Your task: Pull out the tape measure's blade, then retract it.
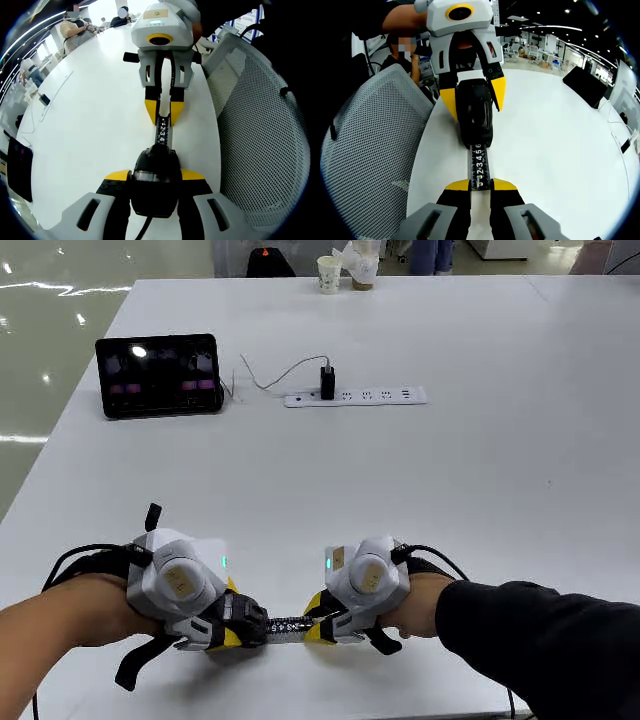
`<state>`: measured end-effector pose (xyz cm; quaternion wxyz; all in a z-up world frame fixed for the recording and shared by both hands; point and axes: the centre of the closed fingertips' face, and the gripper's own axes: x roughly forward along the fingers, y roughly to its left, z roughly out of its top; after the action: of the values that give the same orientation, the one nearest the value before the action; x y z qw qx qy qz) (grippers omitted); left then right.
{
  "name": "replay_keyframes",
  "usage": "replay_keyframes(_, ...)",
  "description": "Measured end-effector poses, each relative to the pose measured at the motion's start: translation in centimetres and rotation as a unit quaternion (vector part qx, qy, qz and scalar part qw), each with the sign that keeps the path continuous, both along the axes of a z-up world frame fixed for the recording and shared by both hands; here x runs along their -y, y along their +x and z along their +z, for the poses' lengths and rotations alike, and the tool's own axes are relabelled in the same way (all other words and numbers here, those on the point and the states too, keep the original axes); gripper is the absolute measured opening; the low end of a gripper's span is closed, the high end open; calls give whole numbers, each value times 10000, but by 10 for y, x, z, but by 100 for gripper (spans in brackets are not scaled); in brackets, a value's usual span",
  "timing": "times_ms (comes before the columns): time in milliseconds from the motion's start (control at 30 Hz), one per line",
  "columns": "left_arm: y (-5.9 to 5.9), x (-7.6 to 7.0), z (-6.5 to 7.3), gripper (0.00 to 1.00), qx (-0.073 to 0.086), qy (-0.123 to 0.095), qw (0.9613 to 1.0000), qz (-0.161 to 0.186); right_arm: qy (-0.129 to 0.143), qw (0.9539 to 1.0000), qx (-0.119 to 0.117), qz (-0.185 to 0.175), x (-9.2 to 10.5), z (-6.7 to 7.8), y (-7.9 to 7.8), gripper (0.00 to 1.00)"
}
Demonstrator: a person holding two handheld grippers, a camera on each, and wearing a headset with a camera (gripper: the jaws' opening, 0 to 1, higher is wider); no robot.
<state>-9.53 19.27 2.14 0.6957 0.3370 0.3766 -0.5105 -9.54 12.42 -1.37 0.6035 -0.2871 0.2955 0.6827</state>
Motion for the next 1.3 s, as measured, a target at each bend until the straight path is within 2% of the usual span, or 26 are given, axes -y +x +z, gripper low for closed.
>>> replay_keyframes(1300, 0, 1, 1, 30, 30, -50, 10000, -6, -32, 9999, -52, -94, 20, 0, 3, 10)
